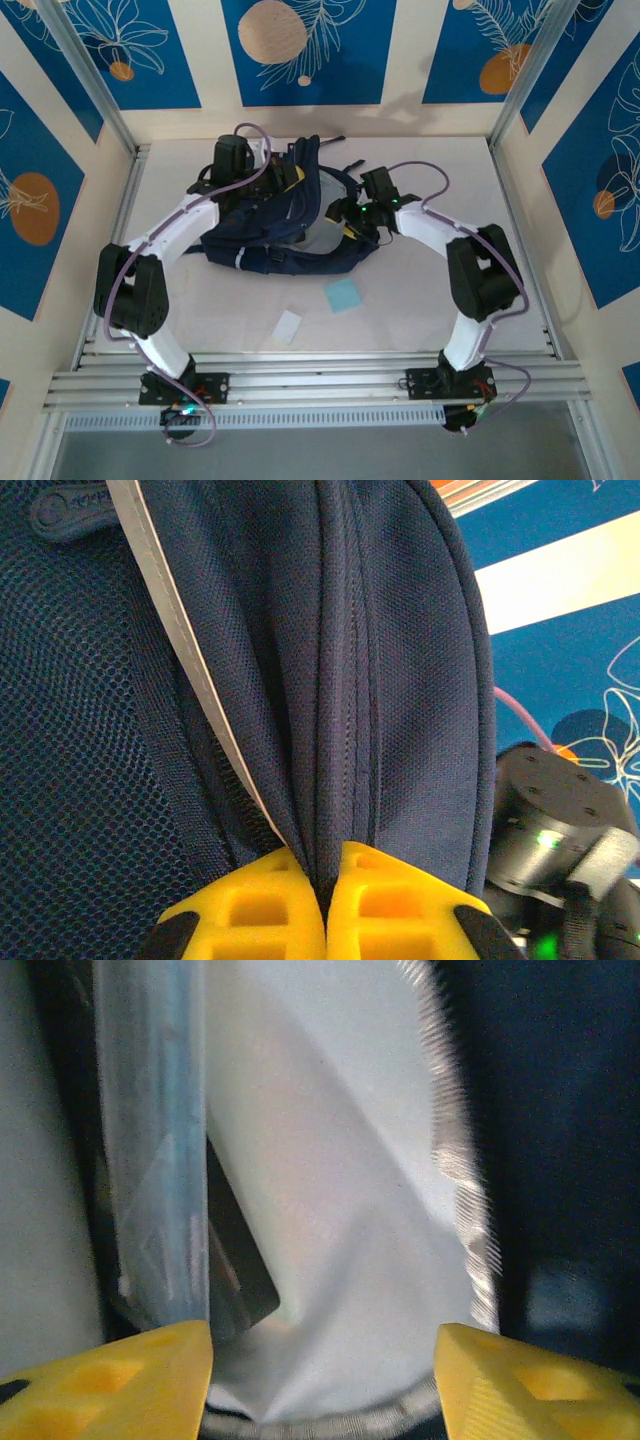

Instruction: Pack books, pencil case, and school supplies into a backpack

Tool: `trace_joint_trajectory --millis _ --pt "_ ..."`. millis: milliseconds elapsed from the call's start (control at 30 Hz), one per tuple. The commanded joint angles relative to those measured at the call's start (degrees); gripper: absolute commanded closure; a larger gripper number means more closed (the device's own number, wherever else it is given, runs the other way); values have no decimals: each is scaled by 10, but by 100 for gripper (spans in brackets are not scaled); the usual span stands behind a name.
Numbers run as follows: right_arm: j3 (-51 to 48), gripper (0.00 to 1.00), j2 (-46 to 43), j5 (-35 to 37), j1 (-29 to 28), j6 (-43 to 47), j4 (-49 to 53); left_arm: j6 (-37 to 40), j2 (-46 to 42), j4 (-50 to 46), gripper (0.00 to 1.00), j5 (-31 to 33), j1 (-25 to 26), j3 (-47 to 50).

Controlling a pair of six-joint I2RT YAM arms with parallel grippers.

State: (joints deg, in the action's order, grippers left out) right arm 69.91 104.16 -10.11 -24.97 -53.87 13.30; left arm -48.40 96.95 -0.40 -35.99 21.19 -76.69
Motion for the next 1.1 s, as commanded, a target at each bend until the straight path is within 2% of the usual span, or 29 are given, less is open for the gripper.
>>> trace_joint_trajectory --millis 0,67,133,200,267,400,467,567,767,833,867,900,967,1033,1067 --pt "60 43 65 -34 -35 -19 -54 1 -22 82 100 -32 13 2" --pt "102 49 112 -55 -45 -34 -83 0 -24 81 100 -32 16 5" --pt "140 62 157 -77 -54 -52 -123 1 -23 80 100 -35 20 6" --pt "177 70 190 -90 -63 -62 -140 3 -22 75 100 -37 23 6" --pt "219 73 213 -103 -74 -58 -141 6 -20 71 100 -40 25 4" --pt "263 73 220 -98 -86 -13 -94 4 -12 70 100 -45 27 -1" --pt "250 72 200 -84 -81 8 -68 3 -9 71 100 -44 29 -2" --pt "176 71 137 -63 -61 26 -58 3 -5 72 100 -39 29 -3" --pt "26 68 -38 12 -12 87 35 9 -7 72 100 -21 32 6" --pt "-14 64 -101 43 5 110 79 15 -11 61 95 -14 32 13" --pt "-28 62 -127 56 12 120 97 18 -14 55 89 -10 32 16" --pt "-42 58 -155 69 20 130 119 23 -18 47 79 -6 32 22" --pt "-58 40 -201 93 31 147 159 31 -30 33 61 1 32 37" --pt "-69 26 -240 117 37 160 190 42 -50 17 50 16 32 62" --pt "-72 5 -255 131 39 157 202 46 -61 12 48 24 32 76"
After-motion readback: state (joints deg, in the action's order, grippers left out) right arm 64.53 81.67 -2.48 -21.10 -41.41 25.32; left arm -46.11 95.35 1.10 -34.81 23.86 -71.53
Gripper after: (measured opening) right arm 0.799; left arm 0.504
